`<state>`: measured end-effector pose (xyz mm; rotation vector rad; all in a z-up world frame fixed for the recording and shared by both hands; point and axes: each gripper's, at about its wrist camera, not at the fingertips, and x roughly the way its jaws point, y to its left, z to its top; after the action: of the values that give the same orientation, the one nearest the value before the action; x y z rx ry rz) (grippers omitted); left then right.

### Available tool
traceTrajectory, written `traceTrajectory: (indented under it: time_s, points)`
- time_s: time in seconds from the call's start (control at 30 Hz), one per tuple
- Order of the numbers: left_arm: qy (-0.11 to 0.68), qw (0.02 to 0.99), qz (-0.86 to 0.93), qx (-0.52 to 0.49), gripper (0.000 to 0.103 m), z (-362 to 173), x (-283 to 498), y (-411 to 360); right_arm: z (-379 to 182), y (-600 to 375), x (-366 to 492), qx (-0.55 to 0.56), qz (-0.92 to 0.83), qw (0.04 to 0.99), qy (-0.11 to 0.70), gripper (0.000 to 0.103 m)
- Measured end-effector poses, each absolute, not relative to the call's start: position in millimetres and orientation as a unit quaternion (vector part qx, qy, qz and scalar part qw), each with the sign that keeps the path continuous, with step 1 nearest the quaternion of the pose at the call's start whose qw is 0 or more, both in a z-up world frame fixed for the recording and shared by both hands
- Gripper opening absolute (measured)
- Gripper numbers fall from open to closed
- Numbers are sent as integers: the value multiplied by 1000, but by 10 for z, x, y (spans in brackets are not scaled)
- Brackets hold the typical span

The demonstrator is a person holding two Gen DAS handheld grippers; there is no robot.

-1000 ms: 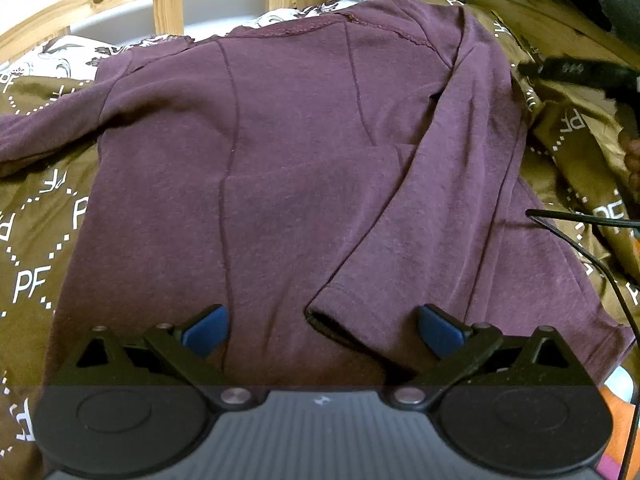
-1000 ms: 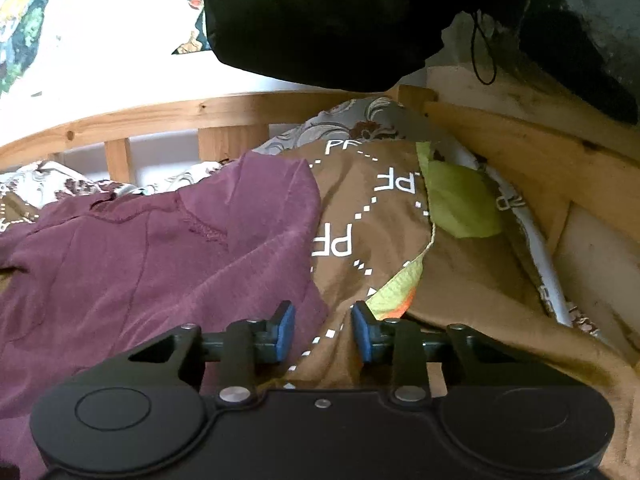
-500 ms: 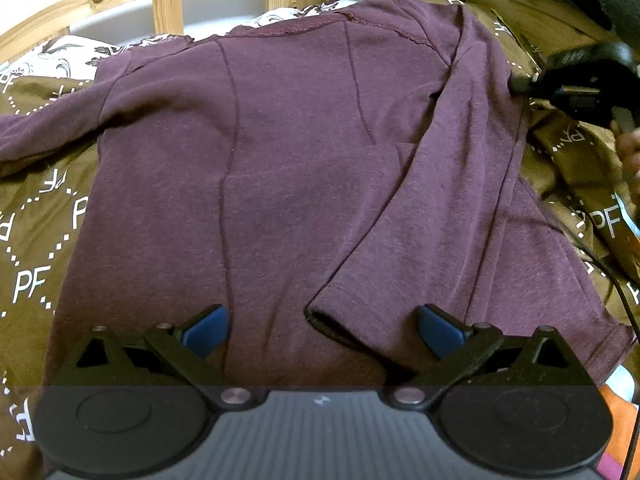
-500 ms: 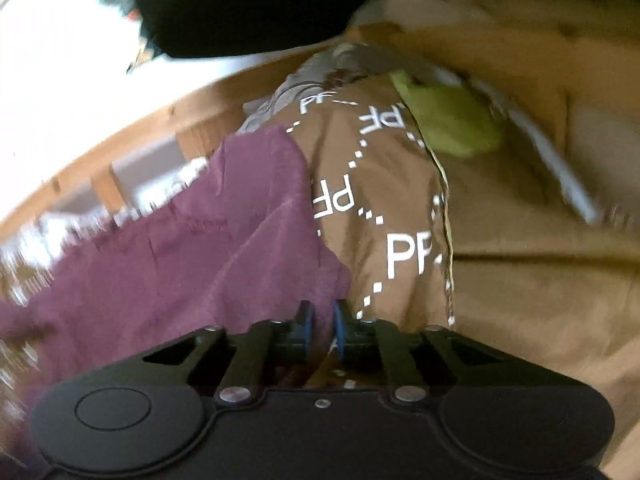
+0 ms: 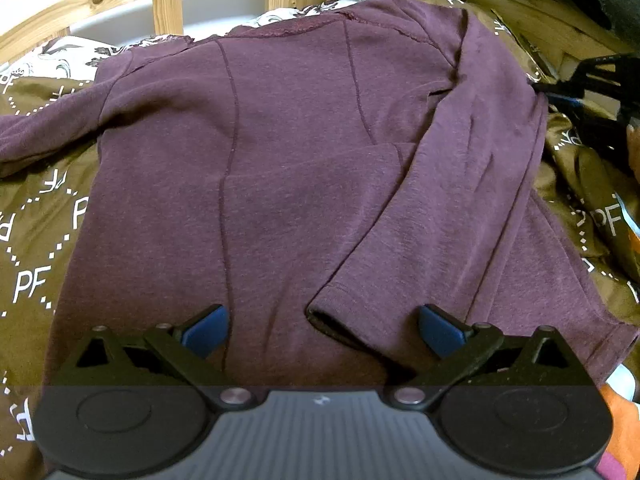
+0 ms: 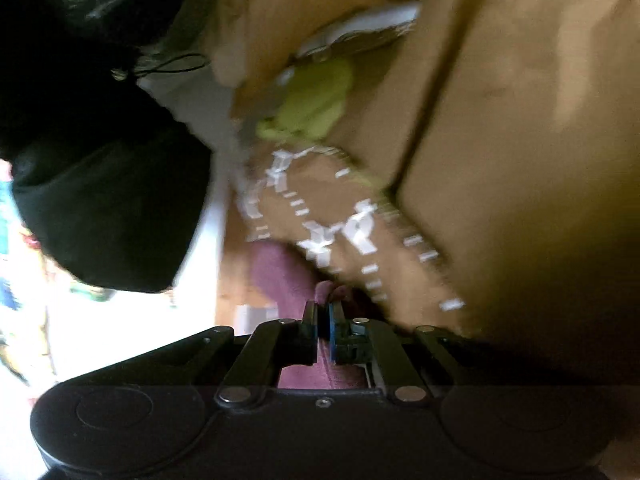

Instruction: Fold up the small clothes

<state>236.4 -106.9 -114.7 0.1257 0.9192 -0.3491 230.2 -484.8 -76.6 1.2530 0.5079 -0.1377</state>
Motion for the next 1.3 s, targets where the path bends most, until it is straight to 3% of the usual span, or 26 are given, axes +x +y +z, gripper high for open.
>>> traceTrajectory:
  time_s: [0.13, 0.27, 0.37, 0.5, 0.53, 0.57, 0.73, 0.9, 0.97, 1.0, 1.07, 1.13, 1.3]
  points:
    - [441, 880, -167, 60, 103, -1149, 2366, -1068, -469, -4701, 2276, 421, -103, 860, 268, 16]
    - [441, 880, -167, 61, 103, -1151, 2367, -1067, -222, -4430, 2334, 268, -102, 924, 251, 48]
    - [441, 880, -167, 60, 103, -1153, 2366, -1066, -220, -4192, 2525, 169, -59, 951, 250, 55]
    - [441, 880, -167, 61, 103, -1155, 2364, -1062, -308, -3924, 2812, 70, -37, 962, 261, 52]
    - [441, 880, -167, 60, 103, -1155, 2364, -1062, -336, -3911, 2858, 65, -31, 962, 263, 33]
    - [441, 880, -167, 60, 103, -1156, 2363, -1061, -358, -3929, 2932, 72, -26, 961, 265, 5]
    - [440, 880, -168, 59, 103, -1161, 2366, -1060, -282, -4251, 2901, 192, -25, 954, 228, 5]
    - [441, 880, -168, 59, 103, -1163, 2368, -1057, -400, -4384, 2940, 208, -30, 945, 250, 7]
    - [441, 880, -170, 53, 102, -1145, 2365, -1032, -412, -4373, 2931, 212, -33, 942, 257, 23]
    - [441, 880, -170, 46, 102, -1127, 2365, -1013, -396, -4359, 2915, 209, -33, 944, 255, 25]
    - [432, 886, -163, 32, 102, -1055, 2358, -949, -367, -4321, 2853, 197, -28, 946, 255, 48]
    - [414, 898, -147, 12, 102, -928, 2353, -837, -374, -4261, 2776, 188, -19, 947, 259, 62]
    - [381, 921, -59, -49, 102, -502, 2422, -282, -383, -4083, 2638, 177, -7, 943, 281, 83]
